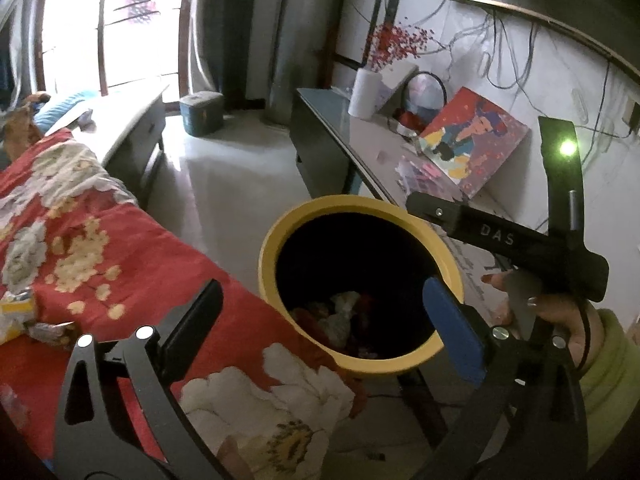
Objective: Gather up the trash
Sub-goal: 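Move both tools back toward the remaining wrappers and glove on the bedspread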
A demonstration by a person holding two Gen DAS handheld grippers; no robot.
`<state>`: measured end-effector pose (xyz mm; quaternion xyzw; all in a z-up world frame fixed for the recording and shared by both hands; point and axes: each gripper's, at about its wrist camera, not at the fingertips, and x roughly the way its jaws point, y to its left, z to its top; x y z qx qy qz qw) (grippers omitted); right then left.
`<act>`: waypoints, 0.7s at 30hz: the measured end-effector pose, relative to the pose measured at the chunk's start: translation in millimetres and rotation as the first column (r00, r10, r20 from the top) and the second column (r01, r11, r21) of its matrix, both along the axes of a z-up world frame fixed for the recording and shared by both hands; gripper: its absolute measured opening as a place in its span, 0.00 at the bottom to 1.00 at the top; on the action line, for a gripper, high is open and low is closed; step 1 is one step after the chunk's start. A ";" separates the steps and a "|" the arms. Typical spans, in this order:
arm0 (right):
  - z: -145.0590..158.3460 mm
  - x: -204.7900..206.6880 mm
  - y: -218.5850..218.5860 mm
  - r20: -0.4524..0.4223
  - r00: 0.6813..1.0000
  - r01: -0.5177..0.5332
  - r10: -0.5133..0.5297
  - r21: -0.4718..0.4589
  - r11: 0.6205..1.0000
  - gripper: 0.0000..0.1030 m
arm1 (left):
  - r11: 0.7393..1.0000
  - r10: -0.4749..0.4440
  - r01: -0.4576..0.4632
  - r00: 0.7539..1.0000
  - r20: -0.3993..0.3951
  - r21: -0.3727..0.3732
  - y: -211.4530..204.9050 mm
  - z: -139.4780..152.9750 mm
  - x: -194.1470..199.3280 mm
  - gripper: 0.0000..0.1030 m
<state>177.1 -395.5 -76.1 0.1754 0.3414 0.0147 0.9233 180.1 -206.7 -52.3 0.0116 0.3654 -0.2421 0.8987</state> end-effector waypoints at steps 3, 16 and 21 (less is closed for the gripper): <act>6.0 -2.3 5.0 0.019 1.000 -0.011 0.011 -0.005 1.000 0.94 | 1.000 0.021 -0.020 1.000 0.014 -0.015 7.8 5.0 -4.1 0.89; 33.4 -11.9 38.0 0.087 0.992 -0.091 0.092 -0.013 0.996 0.94 | 0.993 0.115 -0.112 0.989 0.097 -0.036 44.0 28.2 -22.5 0.89; 45.9 -17.7 55.0 0.118 0.983 -0.140 0.141 -0.016 0.990 0.94 | 0.987 0.160 -0.156 0.978 0.131 -0.046 59.7 36.8 -32.0 0.89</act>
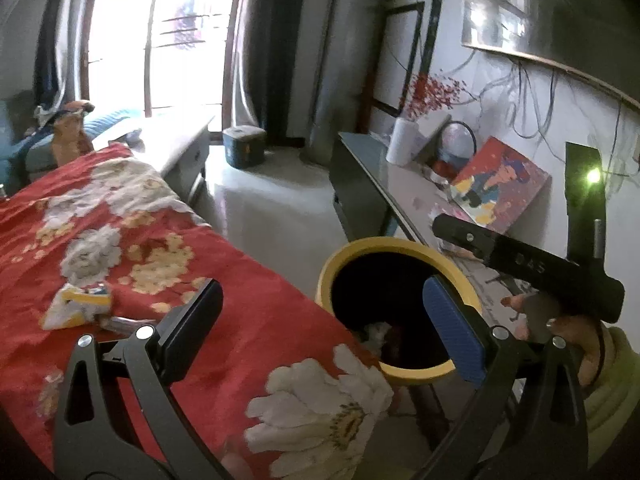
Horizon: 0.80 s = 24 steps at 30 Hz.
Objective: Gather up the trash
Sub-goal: 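Move both tools back toward the remaining wrappers and glove on the bedspread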
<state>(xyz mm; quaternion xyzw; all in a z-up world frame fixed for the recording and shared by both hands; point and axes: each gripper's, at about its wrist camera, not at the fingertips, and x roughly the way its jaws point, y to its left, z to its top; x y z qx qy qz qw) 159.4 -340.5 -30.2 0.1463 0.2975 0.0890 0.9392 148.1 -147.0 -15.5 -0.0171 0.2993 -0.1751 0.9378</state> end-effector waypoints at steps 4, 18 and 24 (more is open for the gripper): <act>9.2 -4.5 15.9 0.026 0.999 -0.041 0.041 -0.010 0.999 0.94 | 0.999 0.039 -0.038 0.999 0.017 -0.010 14.7 5.1 -4.4 0.89; 33.1 -23.7 72.8 0.109 0.981 -0.156 0.161 -0.055 0.986 0.94 | 0.980 0.189 -0.185 0.981 0.053 -0.071 83.1 19.0 -22.1 0.89; 34.7 -27.3 96.6 0.112 0.971 -0.205 0.212 -0.071 0.976 0.94 | 0.967 0.248 -0.242 0.967 0.064 -0.081 113.1 22.2 -32.0 0.89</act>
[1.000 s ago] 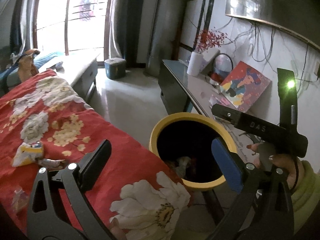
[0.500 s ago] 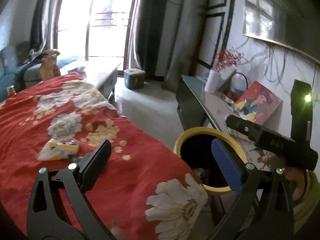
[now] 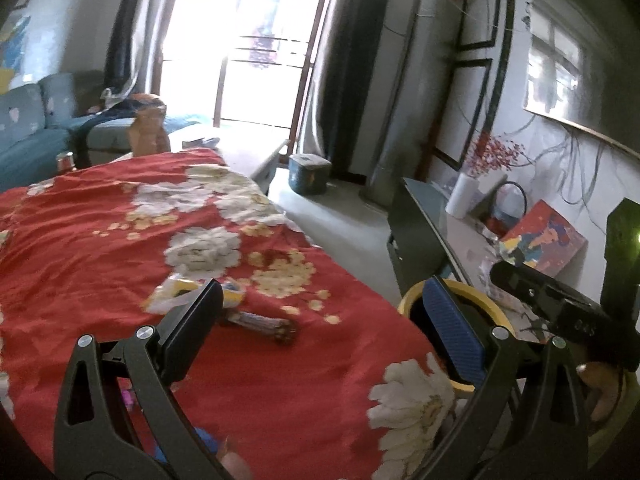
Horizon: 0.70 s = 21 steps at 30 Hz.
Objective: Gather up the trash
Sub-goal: 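Move both tools back toward the remaining wrappers and glove on the bedspread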
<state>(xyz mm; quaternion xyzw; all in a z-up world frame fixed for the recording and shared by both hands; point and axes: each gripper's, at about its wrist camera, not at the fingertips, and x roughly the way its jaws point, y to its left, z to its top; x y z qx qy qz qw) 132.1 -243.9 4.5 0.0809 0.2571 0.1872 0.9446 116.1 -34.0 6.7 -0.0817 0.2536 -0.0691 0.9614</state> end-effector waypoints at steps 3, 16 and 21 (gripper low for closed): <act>-0.4 -1.9 14.1 -0.001 0.999 -0.033 0.033 -0.011 0.999 0.94 | 1.000 0.027 -0.027 1.000 0.004 -0.003 13.5 0.4 -4.6 0.89; -3.6 -8.7 72.9 -0.004 0.984 -0.180 0.180 -0.071 0.981 0.94 | 0.993 0.107 -0.108 0.994 0.017 0.044 57.3 4.9 -25.5 0.89; -9.6 -4.1 93.1 -0.018 0.973 -0.232 0.231 -0.094 0.968 0.94 | 0.989 0.133 -0.133 0.991 -0.002 0.058 74.5 -1.6 -36.2 0.89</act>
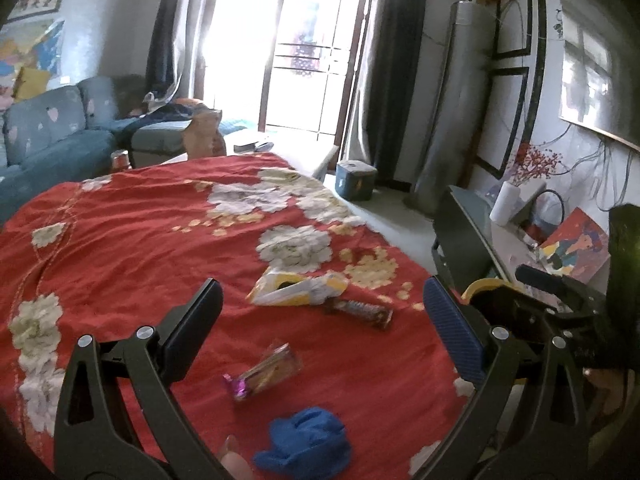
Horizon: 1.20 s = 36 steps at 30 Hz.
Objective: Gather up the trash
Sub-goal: 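Move both tools back toward the remaining wrappers and glove on the bedspread, then grasp the blue glove with the left tool while the right tool grasps the chocolate bar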
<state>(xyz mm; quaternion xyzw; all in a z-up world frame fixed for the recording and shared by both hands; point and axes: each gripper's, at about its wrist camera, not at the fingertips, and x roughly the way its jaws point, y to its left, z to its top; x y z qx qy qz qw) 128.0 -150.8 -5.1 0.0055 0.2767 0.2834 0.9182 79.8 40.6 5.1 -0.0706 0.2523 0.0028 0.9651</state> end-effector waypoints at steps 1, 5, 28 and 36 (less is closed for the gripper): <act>-1.6 1.3 3.8 -0.002 1.000 -0.008 0.008 -0.006 1.000 0.94 | 1.000 0.002 -0.002 1.000 -0.006 0.002 3.0 -2.1 -1.7 0.89; -8.6 8.3 20.1 -0.016 0.999 -0.044 0.044 -0.038 0.998 0.94 | 1.000 0.007 -0.008 0.999 -0.042 -0.014 14.5 -13.8 -5.0 0.89; -66.7 62.2 92.0 -0.108 0.984 -0.165 0.142 -0.243 0.956 0.75 | 0.989 -0.128 0.106 0.963 -0.237 -0.104 7.9 -81.9 -17.9 0.70; -81.2 73.7 109.0 -0.130 0.980 -0.183 0.151 -0.284 0.941 0.70 | 0.988 -0.149 0.131 0.946 -0.286 -0.081 -1.9 -94.4 -18.4 0.64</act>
